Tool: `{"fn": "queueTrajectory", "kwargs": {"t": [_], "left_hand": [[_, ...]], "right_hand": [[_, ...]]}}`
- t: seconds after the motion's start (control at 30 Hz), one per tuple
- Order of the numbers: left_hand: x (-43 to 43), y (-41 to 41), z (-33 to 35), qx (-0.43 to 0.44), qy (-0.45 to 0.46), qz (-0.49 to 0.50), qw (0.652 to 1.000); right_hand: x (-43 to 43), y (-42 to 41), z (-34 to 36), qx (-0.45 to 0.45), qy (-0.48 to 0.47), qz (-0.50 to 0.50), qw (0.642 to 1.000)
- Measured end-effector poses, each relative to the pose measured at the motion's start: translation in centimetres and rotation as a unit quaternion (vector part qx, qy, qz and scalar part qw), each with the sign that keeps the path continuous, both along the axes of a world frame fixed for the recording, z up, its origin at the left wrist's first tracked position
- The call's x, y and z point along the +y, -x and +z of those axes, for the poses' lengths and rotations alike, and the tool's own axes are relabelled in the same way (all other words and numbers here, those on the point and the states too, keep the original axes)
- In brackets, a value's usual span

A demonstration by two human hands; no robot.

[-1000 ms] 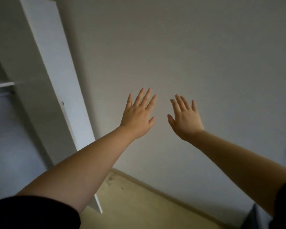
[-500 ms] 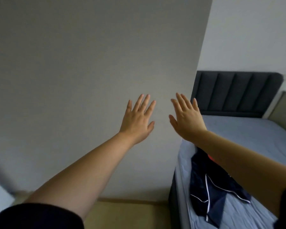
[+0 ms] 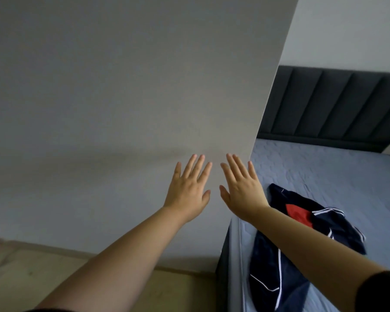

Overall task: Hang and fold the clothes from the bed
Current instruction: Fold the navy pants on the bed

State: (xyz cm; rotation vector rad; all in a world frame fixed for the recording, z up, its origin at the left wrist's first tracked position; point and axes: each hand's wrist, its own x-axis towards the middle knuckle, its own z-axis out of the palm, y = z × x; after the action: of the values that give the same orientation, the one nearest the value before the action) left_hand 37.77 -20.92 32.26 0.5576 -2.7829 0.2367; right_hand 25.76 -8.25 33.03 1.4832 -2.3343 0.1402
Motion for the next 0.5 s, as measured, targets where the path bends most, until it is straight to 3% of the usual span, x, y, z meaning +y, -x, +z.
{"fn": "queueTrajectory", "kwargs": {"t": [0.17, 0.5], "left_hand": [[0.0, 2.2, -12.7, 0.003, -0.033, 0.012, 0.999], [2.5, 6.1, -29.9, -0.004, -0.048, 0.015, 0.999]], "right_hand": [[-0.5, 2.5, -11.6, -0.001, 0.033, -0.007, 0.999], [2.7, 5.6, -28.8, -0.007, 0.09, 0.027, 0.996]]}}
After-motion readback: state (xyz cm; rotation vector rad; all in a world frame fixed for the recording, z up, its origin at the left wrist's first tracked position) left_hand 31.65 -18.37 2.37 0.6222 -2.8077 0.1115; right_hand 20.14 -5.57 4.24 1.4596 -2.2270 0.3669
